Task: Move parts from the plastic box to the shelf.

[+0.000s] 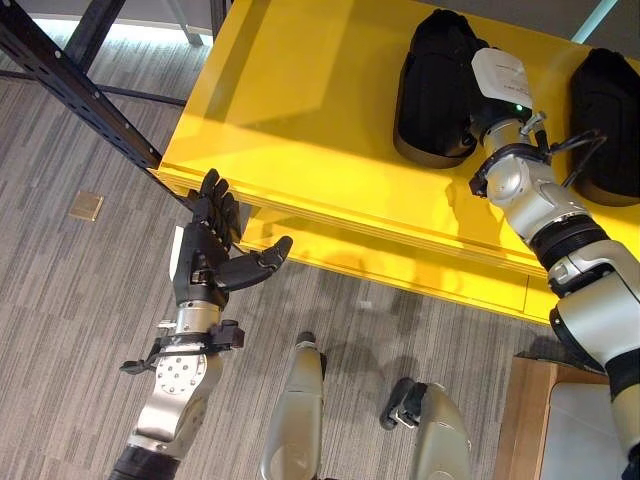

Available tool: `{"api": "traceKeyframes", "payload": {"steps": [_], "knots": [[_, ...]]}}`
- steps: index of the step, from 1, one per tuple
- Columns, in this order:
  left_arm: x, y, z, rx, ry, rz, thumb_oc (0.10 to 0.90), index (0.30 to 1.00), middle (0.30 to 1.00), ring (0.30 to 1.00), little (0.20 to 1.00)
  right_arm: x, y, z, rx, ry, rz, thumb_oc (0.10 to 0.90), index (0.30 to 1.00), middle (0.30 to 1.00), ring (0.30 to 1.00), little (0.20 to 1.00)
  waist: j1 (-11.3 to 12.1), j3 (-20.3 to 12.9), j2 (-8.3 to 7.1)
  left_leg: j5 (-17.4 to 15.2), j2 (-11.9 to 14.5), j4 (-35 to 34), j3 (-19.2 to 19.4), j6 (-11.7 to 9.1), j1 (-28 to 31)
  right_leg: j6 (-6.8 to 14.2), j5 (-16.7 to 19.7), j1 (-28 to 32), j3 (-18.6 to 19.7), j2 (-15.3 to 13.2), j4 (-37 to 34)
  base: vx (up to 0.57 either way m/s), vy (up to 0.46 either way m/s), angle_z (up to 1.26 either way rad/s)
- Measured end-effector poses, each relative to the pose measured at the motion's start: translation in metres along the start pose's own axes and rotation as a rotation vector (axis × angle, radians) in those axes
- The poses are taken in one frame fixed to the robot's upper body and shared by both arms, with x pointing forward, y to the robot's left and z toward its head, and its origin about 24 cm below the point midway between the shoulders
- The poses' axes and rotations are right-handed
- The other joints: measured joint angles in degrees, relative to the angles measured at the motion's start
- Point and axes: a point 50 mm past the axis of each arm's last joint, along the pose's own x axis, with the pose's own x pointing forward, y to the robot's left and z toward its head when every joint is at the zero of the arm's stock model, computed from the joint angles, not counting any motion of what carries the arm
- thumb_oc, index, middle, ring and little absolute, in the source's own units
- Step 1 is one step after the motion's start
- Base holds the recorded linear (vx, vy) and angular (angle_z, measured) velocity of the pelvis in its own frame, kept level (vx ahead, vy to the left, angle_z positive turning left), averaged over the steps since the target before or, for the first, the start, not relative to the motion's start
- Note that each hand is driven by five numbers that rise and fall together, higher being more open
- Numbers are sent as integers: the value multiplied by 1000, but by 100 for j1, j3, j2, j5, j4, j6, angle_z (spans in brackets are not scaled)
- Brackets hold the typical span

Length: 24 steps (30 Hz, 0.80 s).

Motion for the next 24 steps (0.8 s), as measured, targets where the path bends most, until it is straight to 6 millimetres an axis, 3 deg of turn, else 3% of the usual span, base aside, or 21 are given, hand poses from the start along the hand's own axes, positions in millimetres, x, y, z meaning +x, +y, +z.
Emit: {"api": "traceKeyframes", "payload": {"steps": [24], "knots": [[0,0,0,0,-1,1,900,1000,1000,1000,1000,1,-3,6,5,-22,-2,900,1000,1000,1000,1000,-34,0,-1,6,8,9,3,-3,-4,-1,7,-9,5,8,2,-4,1,0]]}}
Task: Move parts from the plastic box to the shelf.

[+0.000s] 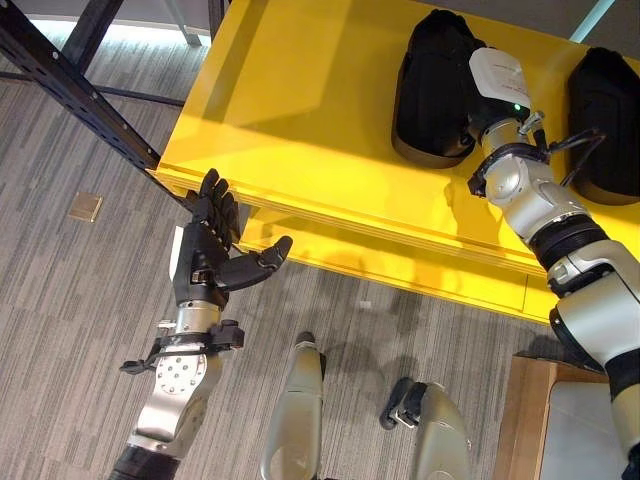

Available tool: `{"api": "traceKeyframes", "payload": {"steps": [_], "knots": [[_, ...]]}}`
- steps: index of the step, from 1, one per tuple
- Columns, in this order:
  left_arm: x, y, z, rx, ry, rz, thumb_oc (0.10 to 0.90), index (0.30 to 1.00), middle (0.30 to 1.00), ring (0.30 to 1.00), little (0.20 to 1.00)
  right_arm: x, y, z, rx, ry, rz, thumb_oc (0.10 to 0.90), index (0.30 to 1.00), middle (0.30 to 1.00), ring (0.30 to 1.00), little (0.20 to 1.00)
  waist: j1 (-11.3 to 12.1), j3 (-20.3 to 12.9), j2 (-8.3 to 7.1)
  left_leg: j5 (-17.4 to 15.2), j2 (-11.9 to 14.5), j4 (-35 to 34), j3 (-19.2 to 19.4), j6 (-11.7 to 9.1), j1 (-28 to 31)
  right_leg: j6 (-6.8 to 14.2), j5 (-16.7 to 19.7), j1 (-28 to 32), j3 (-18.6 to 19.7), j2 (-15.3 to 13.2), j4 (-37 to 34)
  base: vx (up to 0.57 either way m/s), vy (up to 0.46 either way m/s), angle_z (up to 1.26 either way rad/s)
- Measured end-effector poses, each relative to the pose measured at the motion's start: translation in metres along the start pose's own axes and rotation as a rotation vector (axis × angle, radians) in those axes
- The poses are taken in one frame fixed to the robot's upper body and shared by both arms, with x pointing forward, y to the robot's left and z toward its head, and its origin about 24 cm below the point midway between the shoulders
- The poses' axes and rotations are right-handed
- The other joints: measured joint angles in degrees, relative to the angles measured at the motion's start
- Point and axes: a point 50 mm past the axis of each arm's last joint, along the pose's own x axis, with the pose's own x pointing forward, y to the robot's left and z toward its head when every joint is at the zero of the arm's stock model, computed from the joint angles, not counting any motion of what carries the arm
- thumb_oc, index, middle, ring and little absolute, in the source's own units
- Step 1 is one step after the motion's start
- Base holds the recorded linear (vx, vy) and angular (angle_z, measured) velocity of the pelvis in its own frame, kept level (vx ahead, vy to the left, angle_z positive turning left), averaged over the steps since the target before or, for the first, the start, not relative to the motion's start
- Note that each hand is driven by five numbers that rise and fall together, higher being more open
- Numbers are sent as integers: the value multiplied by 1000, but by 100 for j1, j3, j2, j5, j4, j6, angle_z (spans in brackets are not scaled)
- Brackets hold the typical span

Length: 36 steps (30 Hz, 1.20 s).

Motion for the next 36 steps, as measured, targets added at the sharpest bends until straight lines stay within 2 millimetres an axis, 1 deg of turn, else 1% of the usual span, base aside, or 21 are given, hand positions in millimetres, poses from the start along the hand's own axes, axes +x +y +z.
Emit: {"api": "traceKeyframes", "payload": {"steps": [2,3,5,8,12,16,21,24,27,28,29,31,34,36], "knots": [[0,0,0,0,0,1,900,1000,1000,1000,1000,1,-2,4,4,-20,-7,900,1000,1000,1000,1000,-5,0,0,-32,0,3,0,42,-19,-28,-20,-21,4,-1,10,-82,14,-2],[0,0,0,0,-2,0,900,1000,1000,1000,1000,1,-3,6,7,-29,-11,900,1000,1000,1000,1000,3,-1,-1,2,7,11,3,-11,-43,-9,6,-64,26,12,14,0,0,0],[0,0,0,0,-2,1,900,1000,1000,1000,1000,2,-9,12,13,-60,-27,900,1000,1000,1000,1000,-47,0,-1,2,6,22,10,-12,-93,-9,7,-126,41,10,33,0,0,-2],[0,1,1,1,-4,5,900,1000,1000,1000,1000,4,-24,23,24,-126,-73,900,1000,1000,1000,1000,-95,0,0,0,5,69,11,-9,-141,-7,8,-159,51,11,55,0,0,0],[2,2,2,1,-11,8,900,1000,1000,1000,1000,3,-35,26,25,-153,-101,900,1000,1000,1000,1000,-128,2,-2,-2,9,90,7,-6,-142,-8,9,-162,56,15,73,0,0,0],[1,2,2,2,-11,9,900,1000,1000,1000,1000,4,-43,26,74,-144,-137,900,1000,1000,1000,1000,-145,3,-3,-3,16,106,10,-5,-148,-15,18,-178,72,27,87,0,0,0],[1,3,2,3,-9,14,900,1000,1000,1000,1000,4,-55,32,101,-171,-190,900,1000,1000,1000,1000,-171,5,-7,-4,19,114,10,-4,-166,-13,24,-192,76,32,81,0,0,0],[1,4,3,5,-12,19,900,1000,1000,1000,1000,1,-67,42,109,-232,-223,900,1000,1000,1000,1000,-199,7,-9,-9,23,144,9,5,-218,-10,28,-230,77,38,85,0,0,0],[1,4,3,5,-13,19,900,1000,1000,1000,1000,-2,-71,54,135,-288,-245,900,1000,1000,1000,1000,-279,30,-51,-26,39,189,21,30,-223,-9,32,-233,94,51,88,-6,-5,-3],[1,4,3,5,-14,18,900,1000,1000,1000,1000,-4,-72,55,144,-294,-249,900,1000,1000,1000,1000,-287,33,-58,-28,48,189,28,31,-224,-11,36,-232,96,57,85,-14,-15,-7],[2,4,4,4,-18,16,900,1000,1000,1000,1000,-10,-73,56,190,-316,-270,900,1000,1000,1000,1000,-287,49,-88,-30,74,189,38,35,-218,-23,49,-230,105,85,65,-15,-19,-7],[2,4,4,5,-19,19,900,1000,1000,1000,1000,-19,-71,57,229,-337,-280,900,1000,1000,1000,1000,-312,63,-114,-30,102,186,62,35,-196,-20,71,-228,125,108,45,-22,-18,-9],[2,4,4,7,-14,18,900,1000,1000,1000,1000,-42,-56,45,322,-341,-277,900,1000,1000,1000,1000,-312,79,-141,-25,123,90,122,32,-46,-14,117,-122,172,136,-37,-26,-30,-10],[2,7,4,12,-16,30,900,1000,1000,1000,1000,-55,-43,38,380,-329,-241,900,1000,1000,1000,1000,-362,89,-160,-22,190,44,171,27,35,-27,170,-71,211,202,-114,-23,-33,-16]]}}
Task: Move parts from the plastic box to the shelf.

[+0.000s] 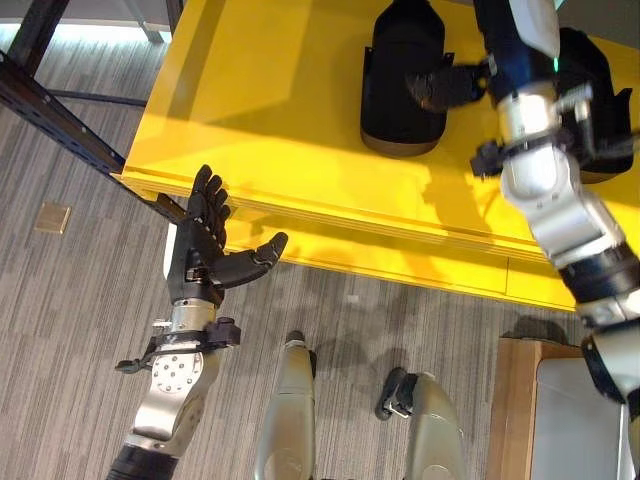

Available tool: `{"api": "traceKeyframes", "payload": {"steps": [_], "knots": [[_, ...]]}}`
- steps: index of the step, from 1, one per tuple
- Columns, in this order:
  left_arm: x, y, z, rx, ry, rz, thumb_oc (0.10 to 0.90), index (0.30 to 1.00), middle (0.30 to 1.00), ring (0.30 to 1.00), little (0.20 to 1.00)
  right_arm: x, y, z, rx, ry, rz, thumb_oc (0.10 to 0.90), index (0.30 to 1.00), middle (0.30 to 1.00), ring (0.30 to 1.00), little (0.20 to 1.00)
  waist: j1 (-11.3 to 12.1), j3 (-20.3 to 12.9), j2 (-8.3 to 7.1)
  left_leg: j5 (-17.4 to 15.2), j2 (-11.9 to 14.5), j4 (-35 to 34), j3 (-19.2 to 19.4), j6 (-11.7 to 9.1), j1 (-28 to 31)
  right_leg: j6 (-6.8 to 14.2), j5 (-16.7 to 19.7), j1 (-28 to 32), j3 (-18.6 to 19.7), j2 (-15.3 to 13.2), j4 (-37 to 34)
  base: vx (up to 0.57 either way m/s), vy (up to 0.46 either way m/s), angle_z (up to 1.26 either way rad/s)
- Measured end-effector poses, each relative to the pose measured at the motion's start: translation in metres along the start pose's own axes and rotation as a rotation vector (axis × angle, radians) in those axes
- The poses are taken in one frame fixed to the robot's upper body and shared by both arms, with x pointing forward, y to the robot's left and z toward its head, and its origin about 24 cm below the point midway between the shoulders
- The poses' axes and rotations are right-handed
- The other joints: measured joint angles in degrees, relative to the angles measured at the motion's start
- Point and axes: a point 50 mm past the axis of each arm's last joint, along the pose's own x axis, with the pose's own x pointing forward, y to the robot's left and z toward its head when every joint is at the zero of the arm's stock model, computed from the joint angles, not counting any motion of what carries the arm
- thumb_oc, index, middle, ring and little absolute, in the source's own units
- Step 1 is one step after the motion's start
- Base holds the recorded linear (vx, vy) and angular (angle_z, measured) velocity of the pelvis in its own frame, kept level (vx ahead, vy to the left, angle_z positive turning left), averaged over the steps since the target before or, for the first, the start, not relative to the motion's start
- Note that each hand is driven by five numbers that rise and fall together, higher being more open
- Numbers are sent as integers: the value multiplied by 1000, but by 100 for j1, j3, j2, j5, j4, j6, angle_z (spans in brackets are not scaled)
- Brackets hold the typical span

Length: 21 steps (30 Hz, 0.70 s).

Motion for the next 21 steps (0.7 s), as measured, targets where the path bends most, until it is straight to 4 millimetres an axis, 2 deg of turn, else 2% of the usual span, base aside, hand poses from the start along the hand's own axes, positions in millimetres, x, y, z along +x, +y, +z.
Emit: {"api": "traceKeyframes", "payload": {"steps": [1,5,7,8,10,13,15,17,18,21], "knots": [[0,1,0,1,-1,2,900,1000,1000,1000,1000,-8,2,-2,25,13,-1,900,1000,1000,1000,1000,-10,8,-16,5,17,-35,1,-2,46,3,21,30,7,27,-45,-26,-47,-10],[-1,8,0,21,10,26,900,1000,1000,1000,1000,-65,13,-17,160,106,82,900,1000,1000,1000,1000,-223,44,-107,215,101,-575,120,-12,397,-19,240,267,27,144,-509,-14,-34,-12],[-5,14,-3,32,30,47,900,1000,1000,1000,1000,-93,20,-26,222,189,104,900,1000,1000,1000,1000,-272,49,-127,318,158,-894,203,-9,661,-11,349,470,53,225,-776,13,-17,-20],[-7,17,-4,39,38,56,900,1000,1000,1000,1000,-108,24,-31,253,236,121,900,1000,1000,1000,1000,-380,53,-132,358,207,-1071,285,-3,826,-22,421,565,83,261,-937,27,-42,-27],[-14,24,-6,48,58,66,900,1000,1000,1000,1000,-142,26,-34,308,319,158,900,1000,1000,1000,1000,-460,52,-131,571,244,-1628,437,-27,1248,2,598,834,154,350,-1344,13,-41,-28],[-17,29,-6,61,59,74,900,1000,1000,1000,1000,-163,22,-37,332,373,189,900,1000,1000,1000,1000,-690,44,-114,765,387,-2157,619,-88,1647,-12,781,1054,247,474,-1763,23,-32,-31],[-20,31,-4,45,47,91,900,1000,1000,1000,1000,-171,18,-35,353,381,183,900,1000,1000,1000,1000,-734,34,-109,903,444,-2484,719,-87,1889,-44,950,1168,331,590,-2046,39,-63,-40],[-26,30,-8,15,61,104,900,1000,1000,1000,1000,-186,4,-35,344,398,161,900,1000,1000,1000,1000,-761,2,-47,1126,534,-3019,932,-154,2273,-62,1093,1365,424,717,-2377,21,-90,-36],[-29,30,-11,7,74,110,900,1000,1000,1000,1000,-190,-3,-36,329,407,148,900,1000,1000,1000,1000,-893,-20,-15,1175,592,-3158,955,-170,2416,-68,1125,1480,426,773,-2497,29,-94,-13],[-37,29,-17,-19,104,129,900,1000,1000,1000,1000,-201,-14,-40,298,435,123,900,1000,1000,1000,1000,-1004,-224,66,1264,660,-3430,1044,-197,2616,-92,1142,1565,457,884,-2623,-14,-135,-15]]}}
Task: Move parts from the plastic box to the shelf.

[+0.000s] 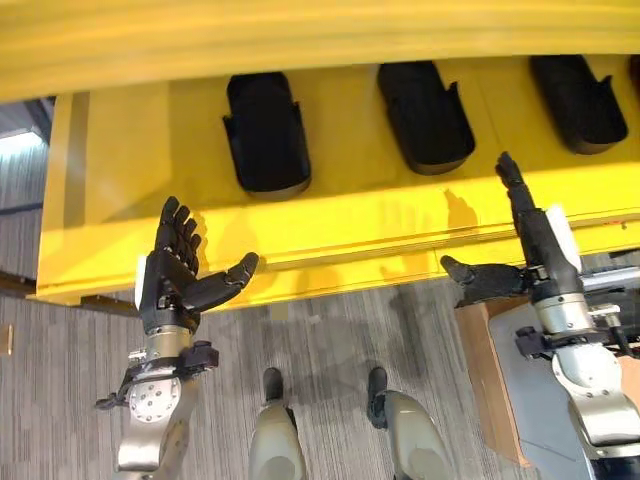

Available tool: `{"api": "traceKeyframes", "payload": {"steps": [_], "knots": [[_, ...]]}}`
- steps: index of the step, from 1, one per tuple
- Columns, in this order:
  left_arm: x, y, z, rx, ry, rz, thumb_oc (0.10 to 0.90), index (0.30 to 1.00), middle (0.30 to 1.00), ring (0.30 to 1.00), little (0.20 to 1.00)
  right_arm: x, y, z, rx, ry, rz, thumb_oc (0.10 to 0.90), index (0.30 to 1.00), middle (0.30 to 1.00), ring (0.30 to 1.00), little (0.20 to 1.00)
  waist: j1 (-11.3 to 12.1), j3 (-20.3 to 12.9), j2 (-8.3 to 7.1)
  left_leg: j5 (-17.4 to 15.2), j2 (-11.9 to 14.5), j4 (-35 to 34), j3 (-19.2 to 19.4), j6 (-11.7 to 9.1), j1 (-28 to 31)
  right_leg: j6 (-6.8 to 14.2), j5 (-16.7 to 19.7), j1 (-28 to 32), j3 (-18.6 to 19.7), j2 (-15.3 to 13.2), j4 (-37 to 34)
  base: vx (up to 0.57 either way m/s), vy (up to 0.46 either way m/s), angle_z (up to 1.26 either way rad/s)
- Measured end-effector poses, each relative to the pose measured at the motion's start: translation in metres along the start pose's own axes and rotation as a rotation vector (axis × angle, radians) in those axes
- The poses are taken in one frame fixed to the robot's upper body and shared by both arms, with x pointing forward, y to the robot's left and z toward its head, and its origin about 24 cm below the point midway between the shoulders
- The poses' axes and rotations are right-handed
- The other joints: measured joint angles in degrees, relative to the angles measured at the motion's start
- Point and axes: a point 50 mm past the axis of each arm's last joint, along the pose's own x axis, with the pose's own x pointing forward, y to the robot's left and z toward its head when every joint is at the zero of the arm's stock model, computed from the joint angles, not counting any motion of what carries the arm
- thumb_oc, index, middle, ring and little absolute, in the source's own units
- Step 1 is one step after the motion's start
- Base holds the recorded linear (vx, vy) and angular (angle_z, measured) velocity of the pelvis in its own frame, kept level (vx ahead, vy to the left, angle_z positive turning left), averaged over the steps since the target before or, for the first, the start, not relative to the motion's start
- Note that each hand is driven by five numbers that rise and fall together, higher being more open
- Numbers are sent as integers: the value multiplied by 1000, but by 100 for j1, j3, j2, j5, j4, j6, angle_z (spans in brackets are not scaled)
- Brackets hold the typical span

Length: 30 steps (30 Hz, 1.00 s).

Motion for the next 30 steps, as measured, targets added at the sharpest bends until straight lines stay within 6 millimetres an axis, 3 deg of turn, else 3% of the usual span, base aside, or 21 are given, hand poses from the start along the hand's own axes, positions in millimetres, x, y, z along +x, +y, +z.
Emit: {"api": "traceKeyframes", "payload": {"steps": [3,7,11,13,14,15,16,17,18,19,23,30], "knots": [[-10,0,-8,-1,37,4,900,1000,1000,1000,1000,-13,-10,-7,-28,40,-20,900,1000,1000,1000,1000,-38,-354,173,86,144,-237,56,-25,154,-39,24,42,46,171,-92,-6,-130,-13],[-16,-4,-16,-27,67,3,900,1000,1000,1000,1000,-31,-10,-17,-40,110,17,900,1000,1000,1000,1000,-162,-605,300,372,224,-325,55,177,223,-115,-15,227,-86,300,-180,10,-123,16],[-22,-9,-23,-34,107,-21,900,1000,1000,1000,1000,-40,-8,-21,-39,149,35,900,1000,1000,1000,1000,-159,-696,317,596,168,-329,-13,473,215,-264,-132,203,-75,298,-148,43,-8,5],[-26,-10,-31,-34,142,-23,900,1000,1000,1000,1000,-41,-6,-22,-38,153,47,900,1000,1000,1000,1000,-31,-803,237,358,-302,-383,-662,415,248,-290,-89,66,283,217,-165,78,33,-44],[-28,-12,-33,-36,156,-24,900,1000,1000,1000,1000,-41,-5,-23,-34,155,47,900,1000,1000,1000,1000,-14,-855,159,117,-740,-321,-951,423,218,-270,76,23,520,234,-314,91,82,-71],[-30,-14,-37,-51,165,-14,900,1000,1000,1000,1000,-39,-4,-24,-29,156,46,900,1000,1000,1000,1000,44,-908,204,-31,-1176,-360,-1313,527,279,-252,147,12,746,208,-439,68,72,-69],[-32,-15,-38,-63,171,-9,900,1000,1000,1000,1000,-39,-5,-24,-34,154,53,900,1000,1000,1000,1000,31,-928,231,-77,-1393,-357,-1299,579,251,-221,267,13,777,265,-547,107,177,-82],[-32,-14,-39,-62,173,-2,900,1000,1000,1000,1000,-37,1,-26,-9,160,50,900,1000,1000,1000,1000,44,-1002,203,-243,-1625,-322,-1789,760,252,-192,351,-33,983,259,-587,79,165,-95],[-35,-14,-40,-68,180,3,900,1000,1000,1000,1000,-36,6,-27,2,158,72,900,1000,1000,1000,1000,87,-1062,142,-216,-1678,-424,-1862,779,296,-107,467,-110,1241,350,-653,96,213,-120],[-36,-14,-42,-69,188,8,900,1000,1000,1000,1000,-37,11,-27,17,163,86,900,1000,1000,1000,1000,112,-1070,54,-194,-1669,-422,-1635,777,325,-45,567,-90,1451,374,-794,72,155,-103],[-31,-14,-41,-60,181,-2,900,1000,1000,1000,1000,-44,21,-30,71,188,80,900,1000,1000,1000,1000,-27,-1201,-183,-122,-1765,-434,-1321,884,273,141,968,45,1521,236,-1416,49,145,-39],[-33,-5,-40,-34,183,27,900,1000,1000,1000,1000,-44,35,-28,102,185,139,900,1000,1000,1000,1000,2,-1258,-261,-90,-1782,-703,-737,995,438,285,1473,196,2002,190,-2082,22,120,-42]]}}
